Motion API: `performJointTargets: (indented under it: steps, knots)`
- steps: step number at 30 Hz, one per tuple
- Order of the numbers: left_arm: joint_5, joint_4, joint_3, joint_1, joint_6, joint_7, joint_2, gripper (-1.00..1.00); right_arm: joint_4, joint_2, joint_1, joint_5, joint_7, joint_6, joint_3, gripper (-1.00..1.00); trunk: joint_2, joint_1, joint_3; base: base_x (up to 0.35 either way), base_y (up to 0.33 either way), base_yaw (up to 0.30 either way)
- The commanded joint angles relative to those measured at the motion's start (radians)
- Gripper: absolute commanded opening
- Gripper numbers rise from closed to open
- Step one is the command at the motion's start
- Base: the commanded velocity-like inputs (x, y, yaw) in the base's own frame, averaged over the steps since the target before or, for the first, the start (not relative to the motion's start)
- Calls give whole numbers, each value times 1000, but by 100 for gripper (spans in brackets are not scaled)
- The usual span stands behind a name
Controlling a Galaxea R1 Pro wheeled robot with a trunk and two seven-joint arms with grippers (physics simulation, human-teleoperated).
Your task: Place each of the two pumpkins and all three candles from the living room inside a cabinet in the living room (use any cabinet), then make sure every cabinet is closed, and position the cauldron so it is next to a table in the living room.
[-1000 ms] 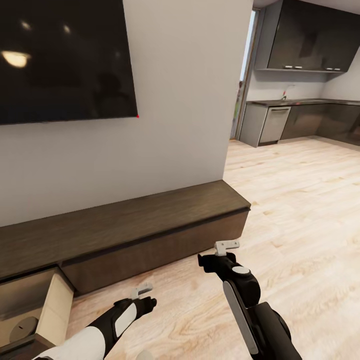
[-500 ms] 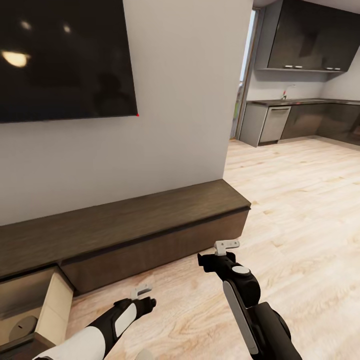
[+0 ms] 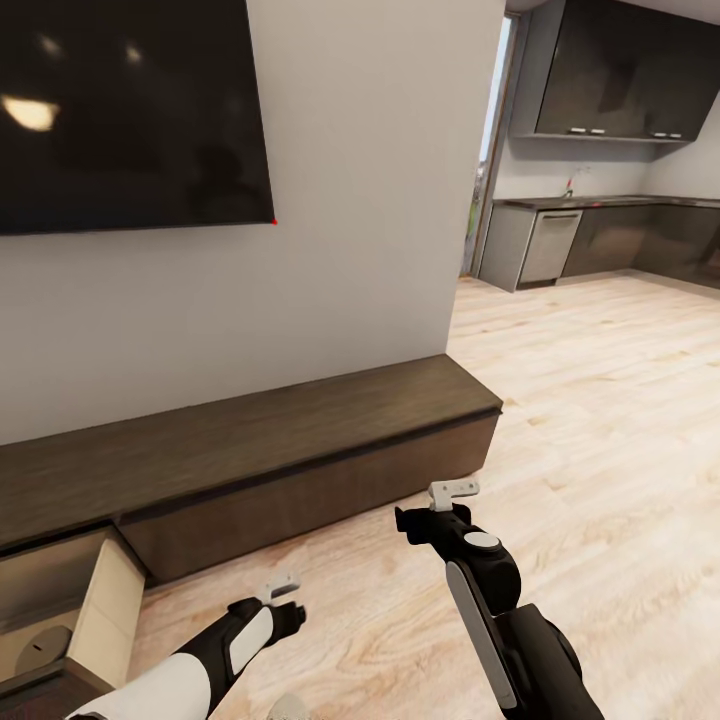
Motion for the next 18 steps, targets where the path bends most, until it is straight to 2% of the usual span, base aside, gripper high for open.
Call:
performJointTargets:
  steps: [1, 8, 18]
  knots:
    - [10, -2, -8, 0, 7, 13, 1, 100, -1, 0, -1, -10, -10, 3, 1, 100, -8, 4, -4, 0, 0, 0]
    - [11, -2, -9, -1, 24, 49, -2, 100, -1, 0, -1, -10, -10, 3, 2, 100, -57, 31, -26, 0, 0, 0]
    - [10, -2, -11, -1, 26, 56, -4, 100, -3, 3, -1, -10, -7, -10, 13, 100, -127, 69, -57, 0, 0, 0]
